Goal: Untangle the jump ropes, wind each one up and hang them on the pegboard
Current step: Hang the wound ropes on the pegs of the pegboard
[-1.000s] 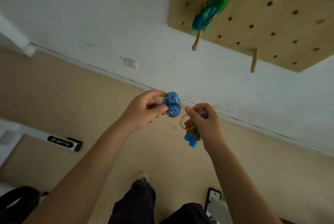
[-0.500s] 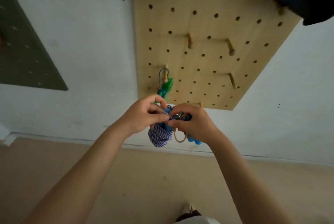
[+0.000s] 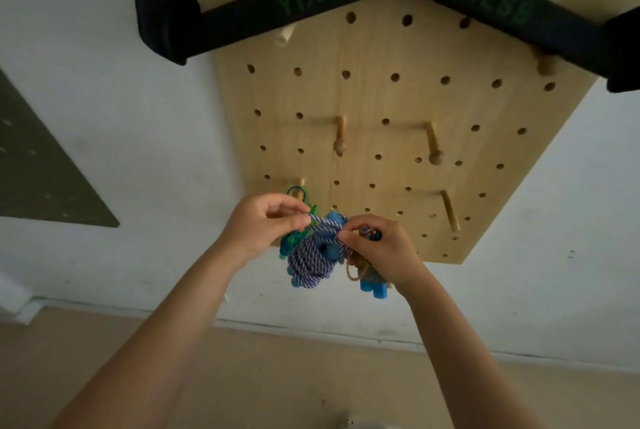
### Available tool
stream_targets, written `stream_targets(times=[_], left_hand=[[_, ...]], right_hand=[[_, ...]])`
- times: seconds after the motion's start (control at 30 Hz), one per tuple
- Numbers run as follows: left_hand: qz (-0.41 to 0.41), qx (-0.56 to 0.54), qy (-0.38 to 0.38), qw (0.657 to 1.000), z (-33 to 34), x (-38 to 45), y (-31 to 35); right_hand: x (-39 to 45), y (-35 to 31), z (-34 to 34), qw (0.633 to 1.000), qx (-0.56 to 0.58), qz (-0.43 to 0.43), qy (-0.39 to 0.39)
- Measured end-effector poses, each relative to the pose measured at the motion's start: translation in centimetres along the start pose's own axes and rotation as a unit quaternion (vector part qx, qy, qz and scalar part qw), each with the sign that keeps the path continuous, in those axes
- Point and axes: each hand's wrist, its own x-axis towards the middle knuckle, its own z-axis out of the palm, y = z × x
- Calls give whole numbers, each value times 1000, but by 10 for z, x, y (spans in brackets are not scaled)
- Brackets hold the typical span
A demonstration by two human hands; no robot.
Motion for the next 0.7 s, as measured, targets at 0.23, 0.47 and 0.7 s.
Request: stream_targets(times=[0.23,0.47,0.7], left_hand=[[13,-46,29,998,43,61,37],[42,-85,13,995,40,90,54],[27,-86,114,989,29,122,50]], right_hand=[[65,-14,-39,984,-79,-125,-98],[96,-39,-48,982,6,-174,-68],[133,-47,-35,988,44,-145,24]])
